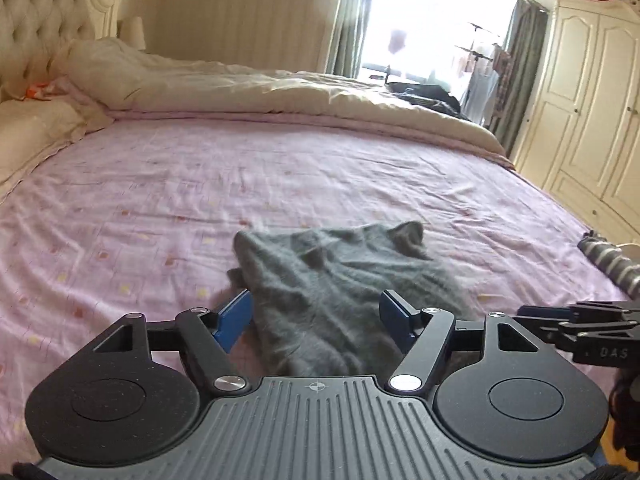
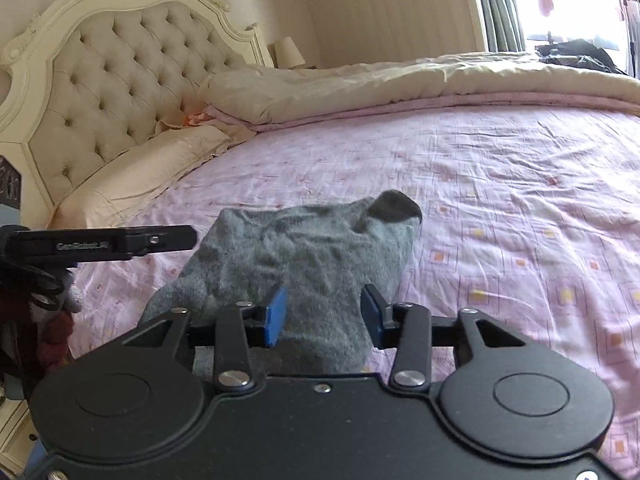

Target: Fold small clothes

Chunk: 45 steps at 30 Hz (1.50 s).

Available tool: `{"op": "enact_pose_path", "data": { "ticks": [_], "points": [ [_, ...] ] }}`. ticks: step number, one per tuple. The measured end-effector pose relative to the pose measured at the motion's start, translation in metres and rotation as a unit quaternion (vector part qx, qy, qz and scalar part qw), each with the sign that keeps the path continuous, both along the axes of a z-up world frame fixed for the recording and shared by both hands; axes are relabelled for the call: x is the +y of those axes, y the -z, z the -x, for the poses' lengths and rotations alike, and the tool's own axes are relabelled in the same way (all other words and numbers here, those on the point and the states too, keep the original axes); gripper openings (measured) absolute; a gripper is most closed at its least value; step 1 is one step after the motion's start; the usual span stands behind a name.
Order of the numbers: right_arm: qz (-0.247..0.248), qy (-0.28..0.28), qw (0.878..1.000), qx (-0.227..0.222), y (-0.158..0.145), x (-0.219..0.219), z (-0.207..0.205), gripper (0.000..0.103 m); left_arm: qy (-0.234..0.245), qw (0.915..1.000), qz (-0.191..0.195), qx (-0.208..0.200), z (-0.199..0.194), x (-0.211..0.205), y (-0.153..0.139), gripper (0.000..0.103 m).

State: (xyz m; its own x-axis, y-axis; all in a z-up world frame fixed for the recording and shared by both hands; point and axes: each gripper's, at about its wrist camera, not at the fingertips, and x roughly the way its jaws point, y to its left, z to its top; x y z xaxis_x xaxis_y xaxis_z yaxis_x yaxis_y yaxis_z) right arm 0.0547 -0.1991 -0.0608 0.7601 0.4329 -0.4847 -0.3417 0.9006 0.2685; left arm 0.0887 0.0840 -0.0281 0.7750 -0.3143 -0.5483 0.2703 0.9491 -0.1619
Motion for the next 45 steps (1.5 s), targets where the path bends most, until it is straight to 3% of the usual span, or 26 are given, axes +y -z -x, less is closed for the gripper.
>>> {"op": "enact_pose_path", "data": {
  "ticks": [7,11,16,20,23,28,33,35,39,45],
  "points": [
    [0.021,-0.002,1.000,-0.014,0.007,0.015,-0.017,0.055,-0.013,0.9999,0.006,-0.004,-0.027,-0.024,0.031,0.069],
    [0.022,-0.007,1.000,-0.015,0.008,0.015,-0.026,0.055,-0.044,0.9958,0.010,0.080,-0.048,-0.006,0.064,0.069],
    [0.012,-0.049,0.999,-0.013,0.009,0.022,-0.049,0.055,-0.042,0.9962,0.023,0.072,-0.041,0.005,0.067,0.069],
    [0.015,-0.062,0.998,0.015,0.026,0.026,-0.090,0.055,-0.047,0.9958,0.032,0.072,-0.038,0.007,0.068,0.069],
    [0.015,-0.040,0.998,0.044,0.038,0.020,-0.130,0.055,-0.046,0.9958,0.032,0.072,-0.040,0.006,0.068,0.069],
    [0.052,0.049,0.996,0.059,0.046,0.000,-0.165,0.055,-0.045,0.9960,0.029,0.071,-0.039,0.004,0.068,0.069],
    [0.051,0.098,0.993,0.042,0.028,-0.023,-0.144,0.059,-0.042,0.9966,0.017,0.069,-0.039,0.001,0.066,0.071],
    [0.056,0.087,0.994,0.024,0.019,-0.022,-0.123,0.065,-0.044,0.9966,0.013,0.068,-0.038,0.000,0.063,0.073],
    [0.068,0.054,0.996,0.006,0.011,-0.007,-0.084,0.066,-0.054,0.9964,0.005,0.066,-0.029,-0.001,0.056,0.081],
    [0.078,0.037,0.996,0.036,0.037,0.015,-0.058,0.069,-0.073,0.9947,-0.014,0.071,-0.022,0.003,0.056,0.082]
  ]
}}
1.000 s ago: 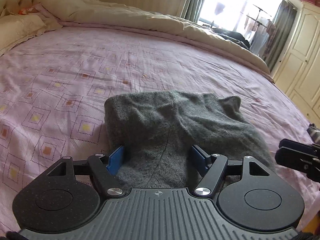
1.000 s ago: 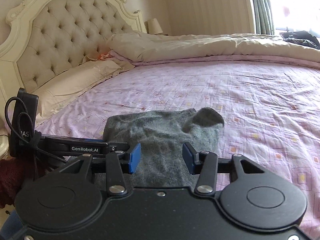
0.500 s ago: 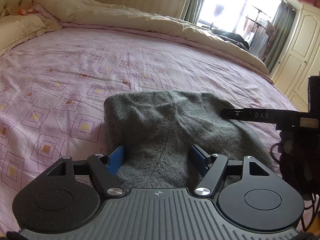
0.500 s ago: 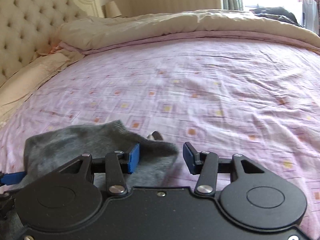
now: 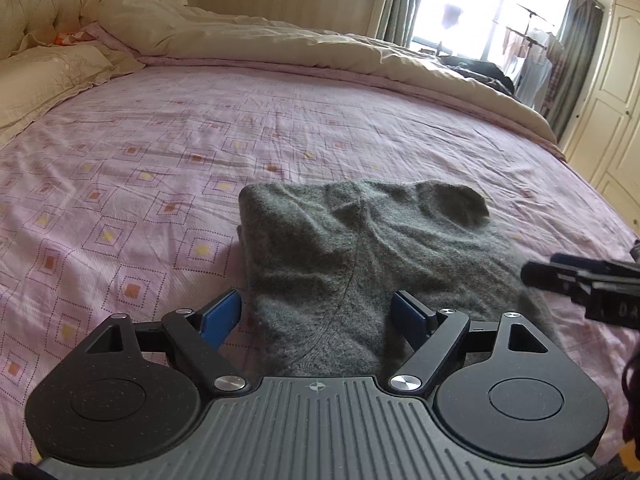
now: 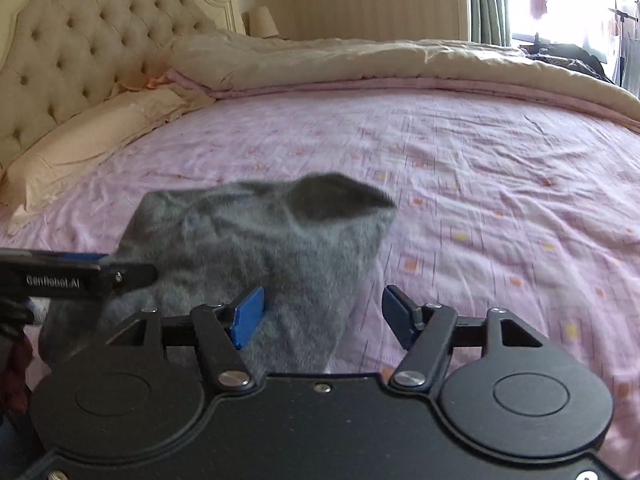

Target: Fold small clothes

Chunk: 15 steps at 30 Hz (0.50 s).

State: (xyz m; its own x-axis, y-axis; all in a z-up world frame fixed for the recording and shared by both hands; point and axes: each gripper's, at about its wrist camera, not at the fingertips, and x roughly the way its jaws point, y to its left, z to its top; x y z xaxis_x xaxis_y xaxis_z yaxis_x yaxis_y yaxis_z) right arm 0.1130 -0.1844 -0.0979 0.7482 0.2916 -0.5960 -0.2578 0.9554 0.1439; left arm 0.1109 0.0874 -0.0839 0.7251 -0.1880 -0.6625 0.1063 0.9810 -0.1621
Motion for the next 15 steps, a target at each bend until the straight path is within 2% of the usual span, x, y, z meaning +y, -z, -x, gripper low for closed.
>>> {"op": "enact_pose_path", "data": {
  "ticks": [2,5,8,10,11,15],
  "points": [
    [-0.009,0.021,1.000,0.015,0.013,-0.005,0.000,0.072,-0.003,1.0000,-0.001,0.009,-0.003,0.002,0.005,0.086],
    [-0.045,0.042,0.998,0.025,0.013,-0.014,-0.001,0.074,-0.004,0.9996,0.007,0.027,-0.009,0.006,0.014,0.095],
    [-0.045,0.047,0.998,0.006,0.001,-0.014,0.006,0.079,-0.006,0.9996,0.011,0.026,-0.006,0.009,0.011,0.095],
    [-0.048,0.049,0.998,-0.004,-0.008,-0.016,0.014,0.090,-0.008,0.9998,0.005,0.018,-0.001,0.009,0.003,0.094],
    [-0.050,0.052,0.997,-0.007,-0.013,-0.016,0.018,0.101,-0.009,0.9999,0.000,0.013,0.003,0.008,-0.002,0.094],
    [-0.059,0.065,0.996,-0.017,-0.031,-0.019,0.038,0.103,-0.009,0.9994,-0.034,-0.005,0.023,0.003,-0.022,0.094]
  ]
}}
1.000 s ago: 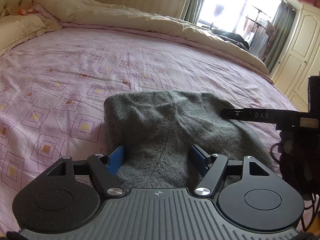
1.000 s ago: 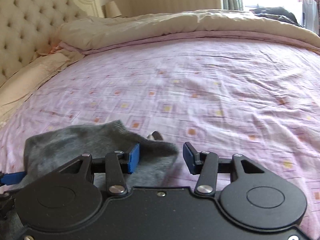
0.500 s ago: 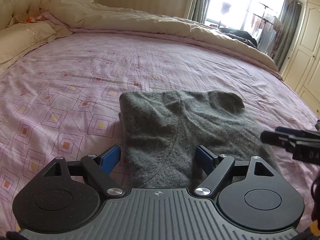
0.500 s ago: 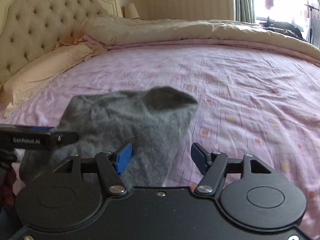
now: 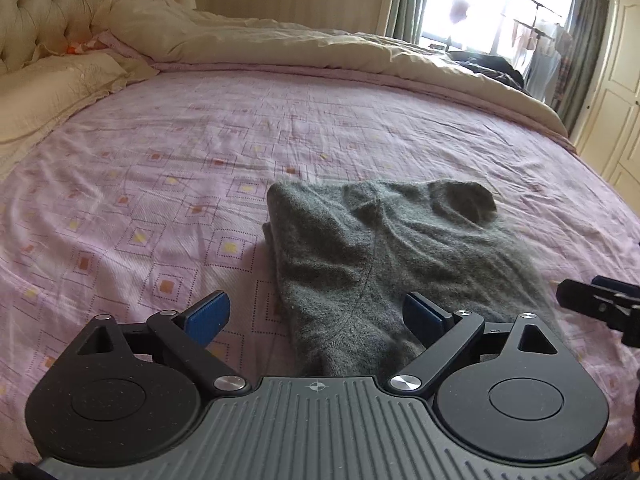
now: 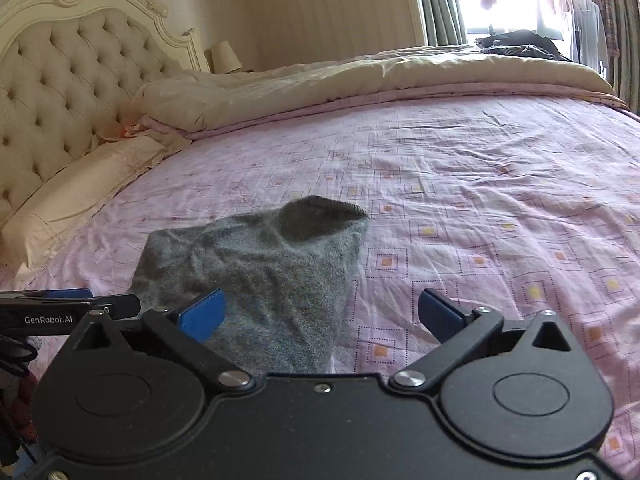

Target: Fold small clothes

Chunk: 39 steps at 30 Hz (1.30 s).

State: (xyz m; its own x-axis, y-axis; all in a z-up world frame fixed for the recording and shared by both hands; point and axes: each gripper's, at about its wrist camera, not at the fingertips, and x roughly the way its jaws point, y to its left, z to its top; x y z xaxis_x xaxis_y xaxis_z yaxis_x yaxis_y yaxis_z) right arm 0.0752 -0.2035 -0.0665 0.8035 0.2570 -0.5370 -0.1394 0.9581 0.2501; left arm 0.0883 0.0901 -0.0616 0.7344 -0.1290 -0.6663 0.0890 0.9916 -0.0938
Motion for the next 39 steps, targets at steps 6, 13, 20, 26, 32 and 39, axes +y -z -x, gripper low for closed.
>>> {"op": "enact_pose_path", "data": {
  "ticks": [6,13,20,26,32,39],
  "points": [
    [0.004,0.017,1.000,0.011,-0.014,-0.001,0.025,0.103,0.010,0.9995,-0.031,-0.004,0.027,-0.017,-0.023,0.094],
    [0.011,0.038,0.999,0.027,-0.020,0.000,0.047,0.103,0.003,0.9982,-0.059,0.014,0.047,-0.039,-0.033,0.094],
    [0.006,0.053,0.998,0.040,-0.020,-0.003,0.064,0.103,-0.012,0.9988,-0.046,0.007,0.067,-0.042,-0.042,0.094],
    [0.021,0.056,0.997,0.050,-0.018,0.003,0.072,0.103,-0.027,0.9985,-0.044,0.014,0.078,-0.043,-0.044,0.094],
    [0.020,0.051,0.997,0.053,-0.018,0.008,0.080,0.103,-0.035,0.9973,-0.062,0.016,0.089,-0.046,-0.041,0.094],
    [0.025,0.056,0.997,0.047,-0.022,0.010,0.085,0.103,-0.035,0.9971,-0.067,0.010,0.099,-0.047,-0.042,0.094]
  ]
}}
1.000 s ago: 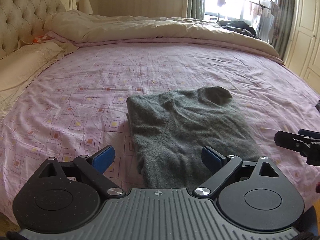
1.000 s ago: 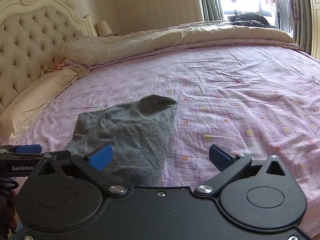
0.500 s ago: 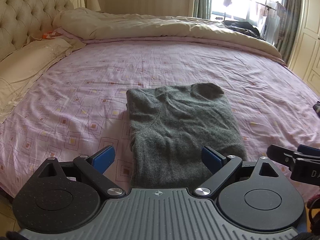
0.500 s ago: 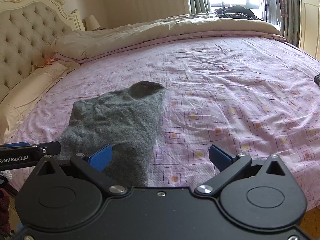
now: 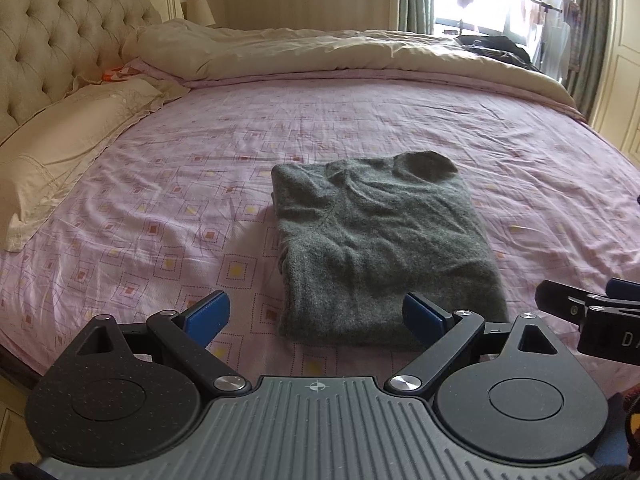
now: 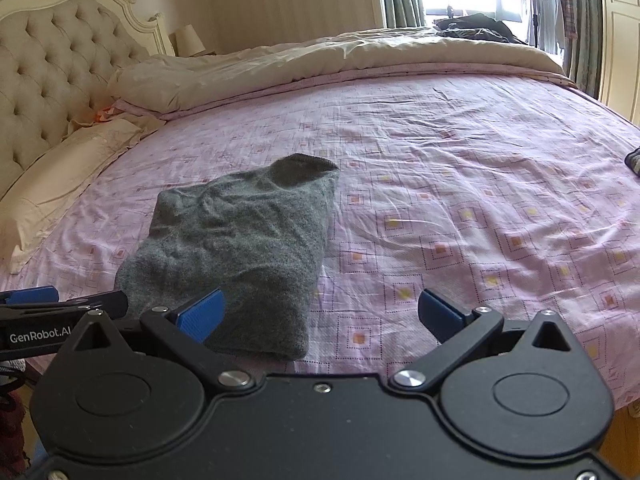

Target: Fold small clothes

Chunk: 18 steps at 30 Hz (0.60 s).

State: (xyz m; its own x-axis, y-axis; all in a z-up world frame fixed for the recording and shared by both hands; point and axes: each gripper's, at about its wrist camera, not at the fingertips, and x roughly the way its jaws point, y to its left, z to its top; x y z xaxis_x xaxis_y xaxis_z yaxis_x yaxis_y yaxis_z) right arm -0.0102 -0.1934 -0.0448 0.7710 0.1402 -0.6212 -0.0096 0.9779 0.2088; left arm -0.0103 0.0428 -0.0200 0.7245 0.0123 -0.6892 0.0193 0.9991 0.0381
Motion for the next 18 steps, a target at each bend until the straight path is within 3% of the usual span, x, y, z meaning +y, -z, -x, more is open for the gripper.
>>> {"op": "enact_pose_path", "data": {
  "ticks": [18],
  "points": [
    [0.020,0.004,1.000,0.017,-0.0044,0.0005,-0.0042,0.103,-0.006,0.9999,0.002,0.011,-0.0004,-0.0007,0.0016,0.094]
  ]
}}
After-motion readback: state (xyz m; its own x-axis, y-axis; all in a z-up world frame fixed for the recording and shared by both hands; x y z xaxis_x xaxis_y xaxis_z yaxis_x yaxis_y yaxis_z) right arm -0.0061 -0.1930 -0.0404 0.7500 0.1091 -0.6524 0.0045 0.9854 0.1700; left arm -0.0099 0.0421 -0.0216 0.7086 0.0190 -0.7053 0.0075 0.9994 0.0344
